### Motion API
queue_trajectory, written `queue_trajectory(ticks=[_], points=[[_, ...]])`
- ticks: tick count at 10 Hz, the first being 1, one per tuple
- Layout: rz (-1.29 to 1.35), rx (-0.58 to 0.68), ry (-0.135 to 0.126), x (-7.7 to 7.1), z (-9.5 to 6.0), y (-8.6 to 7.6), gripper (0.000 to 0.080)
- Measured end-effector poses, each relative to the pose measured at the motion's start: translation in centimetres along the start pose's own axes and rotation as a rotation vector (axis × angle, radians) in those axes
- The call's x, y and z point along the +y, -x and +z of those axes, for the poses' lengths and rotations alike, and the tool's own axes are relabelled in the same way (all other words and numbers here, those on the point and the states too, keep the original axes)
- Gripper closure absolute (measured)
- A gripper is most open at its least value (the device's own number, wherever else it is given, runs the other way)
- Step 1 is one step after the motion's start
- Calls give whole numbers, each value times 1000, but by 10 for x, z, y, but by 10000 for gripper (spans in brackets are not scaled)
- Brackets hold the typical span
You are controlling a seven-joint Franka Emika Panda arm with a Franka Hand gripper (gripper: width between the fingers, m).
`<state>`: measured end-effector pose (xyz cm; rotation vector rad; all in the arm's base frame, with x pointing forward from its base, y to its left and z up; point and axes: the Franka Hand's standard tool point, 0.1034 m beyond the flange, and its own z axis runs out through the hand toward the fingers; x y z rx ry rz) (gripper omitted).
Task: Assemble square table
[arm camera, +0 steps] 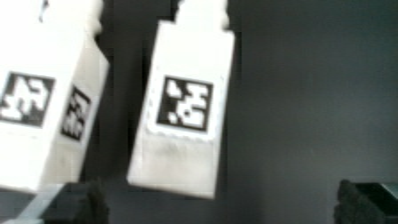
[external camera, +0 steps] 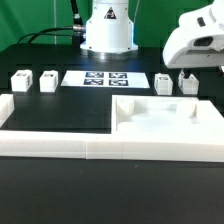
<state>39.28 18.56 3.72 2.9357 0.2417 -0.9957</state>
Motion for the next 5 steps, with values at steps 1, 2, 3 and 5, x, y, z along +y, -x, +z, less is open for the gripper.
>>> queue_trajectory(ticks=[1,2,3,5], points=[[-1,-67,3,0,1,-1,150],[-1,-112,4,0,2,-1,150],[0,-191,10,1,6,2,150],[9,-234,10,3,17,-1,150]])
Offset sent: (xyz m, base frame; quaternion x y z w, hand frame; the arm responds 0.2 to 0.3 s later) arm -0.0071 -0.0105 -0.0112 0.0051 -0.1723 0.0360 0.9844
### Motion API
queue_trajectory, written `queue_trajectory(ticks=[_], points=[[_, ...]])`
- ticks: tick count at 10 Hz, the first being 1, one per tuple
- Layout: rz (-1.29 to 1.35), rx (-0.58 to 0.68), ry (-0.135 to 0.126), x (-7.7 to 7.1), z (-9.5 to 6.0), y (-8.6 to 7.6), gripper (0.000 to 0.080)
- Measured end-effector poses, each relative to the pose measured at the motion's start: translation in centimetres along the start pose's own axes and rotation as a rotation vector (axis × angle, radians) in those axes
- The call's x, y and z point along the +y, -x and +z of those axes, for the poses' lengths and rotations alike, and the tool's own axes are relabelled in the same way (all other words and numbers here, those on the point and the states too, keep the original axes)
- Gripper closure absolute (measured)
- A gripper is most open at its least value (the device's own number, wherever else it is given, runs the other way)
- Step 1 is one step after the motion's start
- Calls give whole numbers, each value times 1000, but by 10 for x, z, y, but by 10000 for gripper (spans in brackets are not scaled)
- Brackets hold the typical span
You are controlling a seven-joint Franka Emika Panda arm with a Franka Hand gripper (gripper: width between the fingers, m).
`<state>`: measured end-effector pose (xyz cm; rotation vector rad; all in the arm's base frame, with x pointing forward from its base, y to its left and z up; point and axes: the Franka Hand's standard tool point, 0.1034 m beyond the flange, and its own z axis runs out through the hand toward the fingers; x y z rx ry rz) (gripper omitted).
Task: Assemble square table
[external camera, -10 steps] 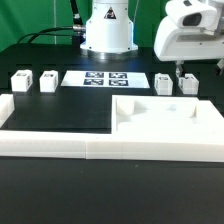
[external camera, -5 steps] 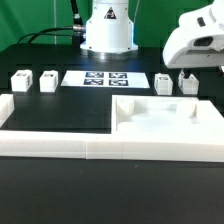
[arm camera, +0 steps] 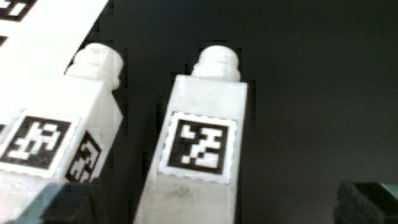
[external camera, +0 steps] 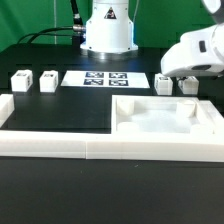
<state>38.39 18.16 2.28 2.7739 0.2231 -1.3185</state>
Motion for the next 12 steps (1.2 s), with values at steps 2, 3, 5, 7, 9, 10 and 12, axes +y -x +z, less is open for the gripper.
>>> queue_trajectory(ticks=[2,3,5,7,9,10,12], points=[[-2,-15,5,0,10,3,150],[-2,-25,7,0,15,4,150],[20,-51,8,-1,24,6,150],[17,-49,8,-1,23,6,280],[17,-49,8,-1,24,6,419],[17,-49,8,-1,24,6,512],[17,-49,8,-1,24,6,511]])
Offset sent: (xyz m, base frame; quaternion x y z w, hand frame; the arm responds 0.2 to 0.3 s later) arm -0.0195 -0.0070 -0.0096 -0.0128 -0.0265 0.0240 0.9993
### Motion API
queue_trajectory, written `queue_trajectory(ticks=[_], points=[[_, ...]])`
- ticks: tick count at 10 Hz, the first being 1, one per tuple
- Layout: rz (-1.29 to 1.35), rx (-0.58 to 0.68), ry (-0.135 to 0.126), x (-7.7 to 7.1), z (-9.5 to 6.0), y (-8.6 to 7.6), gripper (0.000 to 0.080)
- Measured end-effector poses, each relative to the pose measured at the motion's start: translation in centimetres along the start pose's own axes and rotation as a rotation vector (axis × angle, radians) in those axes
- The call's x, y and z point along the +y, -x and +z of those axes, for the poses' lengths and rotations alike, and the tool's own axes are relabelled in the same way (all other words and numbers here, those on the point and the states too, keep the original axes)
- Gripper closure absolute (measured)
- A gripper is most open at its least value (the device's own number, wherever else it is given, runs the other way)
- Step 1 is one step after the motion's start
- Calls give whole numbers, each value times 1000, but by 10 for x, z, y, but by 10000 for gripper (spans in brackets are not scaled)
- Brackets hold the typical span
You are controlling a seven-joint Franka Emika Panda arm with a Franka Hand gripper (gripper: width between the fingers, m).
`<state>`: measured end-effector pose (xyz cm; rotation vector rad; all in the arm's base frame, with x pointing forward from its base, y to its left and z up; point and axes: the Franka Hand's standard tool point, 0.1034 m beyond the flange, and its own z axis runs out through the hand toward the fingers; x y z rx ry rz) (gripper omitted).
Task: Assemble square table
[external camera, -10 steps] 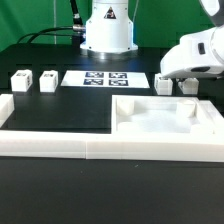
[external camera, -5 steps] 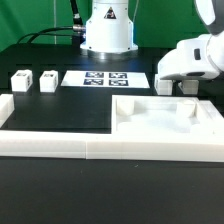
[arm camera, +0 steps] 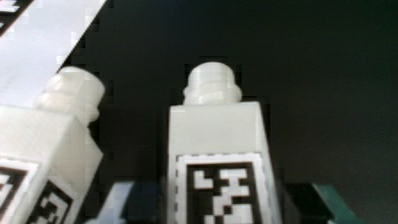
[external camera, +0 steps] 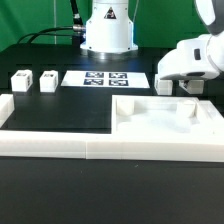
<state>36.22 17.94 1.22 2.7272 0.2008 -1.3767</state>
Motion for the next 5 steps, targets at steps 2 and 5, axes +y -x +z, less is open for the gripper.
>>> queue_trajectory(ticks=[2,5], points=[[0,0,0,0,0,0,511],[-62,-12,-4,14,-40,16,511]])
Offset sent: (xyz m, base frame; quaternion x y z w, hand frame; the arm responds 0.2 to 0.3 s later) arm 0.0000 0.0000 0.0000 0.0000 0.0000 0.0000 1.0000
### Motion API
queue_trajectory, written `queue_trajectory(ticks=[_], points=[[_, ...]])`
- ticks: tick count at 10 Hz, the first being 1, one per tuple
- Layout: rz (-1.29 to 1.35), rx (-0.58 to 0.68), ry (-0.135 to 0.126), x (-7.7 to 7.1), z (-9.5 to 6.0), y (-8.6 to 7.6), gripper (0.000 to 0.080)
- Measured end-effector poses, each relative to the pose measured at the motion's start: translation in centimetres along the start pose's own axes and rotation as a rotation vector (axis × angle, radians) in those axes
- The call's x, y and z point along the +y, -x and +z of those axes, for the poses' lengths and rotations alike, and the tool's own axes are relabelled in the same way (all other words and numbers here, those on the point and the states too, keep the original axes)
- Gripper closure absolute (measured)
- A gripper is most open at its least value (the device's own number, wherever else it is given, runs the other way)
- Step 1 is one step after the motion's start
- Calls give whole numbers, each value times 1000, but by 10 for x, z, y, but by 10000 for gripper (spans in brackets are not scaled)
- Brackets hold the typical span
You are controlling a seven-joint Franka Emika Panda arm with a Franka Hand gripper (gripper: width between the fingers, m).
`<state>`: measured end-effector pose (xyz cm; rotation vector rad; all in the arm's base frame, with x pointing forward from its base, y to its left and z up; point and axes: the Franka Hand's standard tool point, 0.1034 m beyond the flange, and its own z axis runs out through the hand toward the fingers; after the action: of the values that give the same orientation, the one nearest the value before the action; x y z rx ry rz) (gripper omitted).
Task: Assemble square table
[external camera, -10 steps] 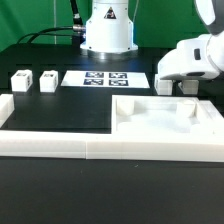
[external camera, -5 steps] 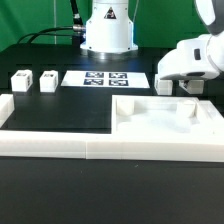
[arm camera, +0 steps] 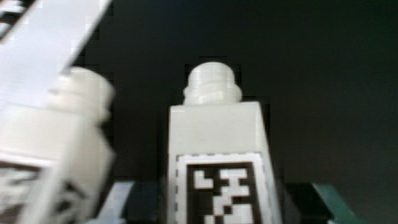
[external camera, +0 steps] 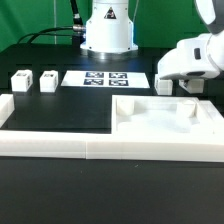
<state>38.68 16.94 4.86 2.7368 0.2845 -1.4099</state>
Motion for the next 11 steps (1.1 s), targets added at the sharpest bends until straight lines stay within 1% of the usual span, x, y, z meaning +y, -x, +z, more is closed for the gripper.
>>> queue_trajectory(ticks=[1,2,3,4,5,6,8,9,10,11], points=[[-33,38,-7,10,-25,11,511],[-49,64,-12,20,-42,25,509],[-40,81,-13,26,-52,37,509],[-35,92,-9,29,-53,47,509],[-37,86,-8,28,-49,45,509],[-36,134,-11,27,-51,37,509],[-49,263,-10,30,-61,37,509],[-92,324,-42,48,-97,32,509],[-95,421,-51,63,-132,23,509],[-113,482,-54,72,-156,22,509]])
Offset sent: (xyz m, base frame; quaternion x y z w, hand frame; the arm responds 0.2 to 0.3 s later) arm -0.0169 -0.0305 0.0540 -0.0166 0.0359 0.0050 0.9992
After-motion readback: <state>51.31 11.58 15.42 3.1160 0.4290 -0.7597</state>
